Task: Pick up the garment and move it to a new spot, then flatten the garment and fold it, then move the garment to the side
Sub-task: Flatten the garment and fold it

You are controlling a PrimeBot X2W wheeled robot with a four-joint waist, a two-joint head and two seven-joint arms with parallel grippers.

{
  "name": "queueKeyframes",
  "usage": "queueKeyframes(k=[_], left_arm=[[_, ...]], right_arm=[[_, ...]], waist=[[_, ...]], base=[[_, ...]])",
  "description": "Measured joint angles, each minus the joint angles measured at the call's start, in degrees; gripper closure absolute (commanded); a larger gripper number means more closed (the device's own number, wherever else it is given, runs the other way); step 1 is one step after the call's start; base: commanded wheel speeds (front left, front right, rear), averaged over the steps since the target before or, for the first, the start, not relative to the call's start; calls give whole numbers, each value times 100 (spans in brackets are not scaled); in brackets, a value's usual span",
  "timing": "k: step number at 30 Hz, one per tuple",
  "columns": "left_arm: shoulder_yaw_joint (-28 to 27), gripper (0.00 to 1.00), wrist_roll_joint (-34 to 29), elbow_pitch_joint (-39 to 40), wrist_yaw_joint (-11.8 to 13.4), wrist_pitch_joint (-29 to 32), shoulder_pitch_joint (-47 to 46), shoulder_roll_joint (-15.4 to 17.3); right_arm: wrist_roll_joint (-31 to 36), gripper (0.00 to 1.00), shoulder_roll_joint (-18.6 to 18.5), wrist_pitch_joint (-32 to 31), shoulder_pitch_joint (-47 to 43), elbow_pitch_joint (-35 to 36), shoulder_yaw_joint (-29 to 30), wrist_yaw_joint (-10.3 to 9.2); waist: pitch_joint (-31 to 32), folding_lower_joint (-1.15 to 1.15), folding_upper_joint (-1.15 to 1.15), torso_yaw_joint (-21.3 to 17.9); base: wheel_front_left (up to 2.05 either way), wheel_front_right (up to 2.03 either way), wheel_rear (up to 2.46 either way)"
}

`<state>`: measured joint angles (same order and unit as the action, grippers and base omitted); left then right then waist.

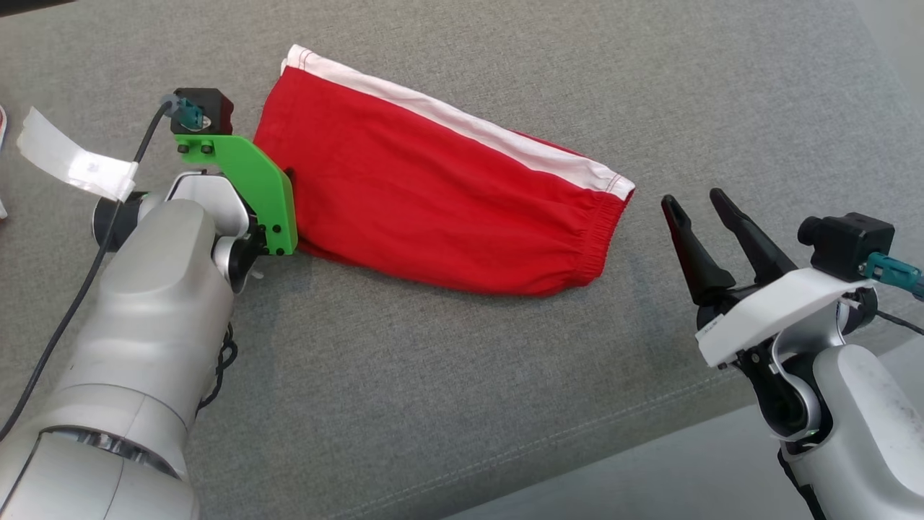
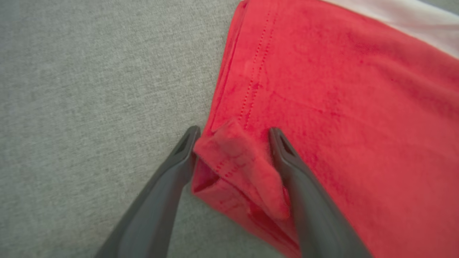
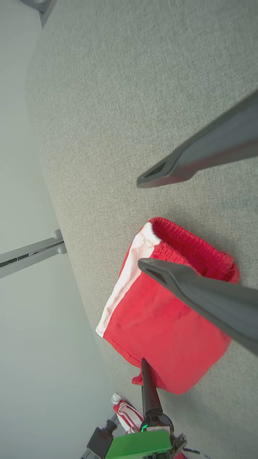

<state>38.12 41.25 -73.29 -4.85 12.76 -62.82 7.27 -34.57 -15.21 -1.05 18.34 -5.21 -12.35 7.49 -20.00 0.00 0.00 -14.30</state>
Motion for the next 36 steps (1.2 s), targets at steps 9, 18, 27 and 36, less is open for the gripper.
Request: queueKeyframes(k=[9,18,27,36], left_arm=[[131,100,-3,32,-52,143,28,-86],[56,100,192,259,-165,-470,489,-234],[-97,100,459,732,138,-1604,1310,-417],[-94,100,794,1672,628,-2281,2264,-436]], right_arm=[[176,0,154,-165,-217,399,254,0],[302,0,189,-196,-438,577,586,0],[372,0,122,-455,-695,750,884,0],[527,0,44,-957,-745,704,1015,0]], waist=[[71,0,0,43],[270,0,0,413],[545,0,0,1050],[769,0,0,1589]], base=[[0,0,0],[0,0,0],[0,0,0],[0,0,0]])
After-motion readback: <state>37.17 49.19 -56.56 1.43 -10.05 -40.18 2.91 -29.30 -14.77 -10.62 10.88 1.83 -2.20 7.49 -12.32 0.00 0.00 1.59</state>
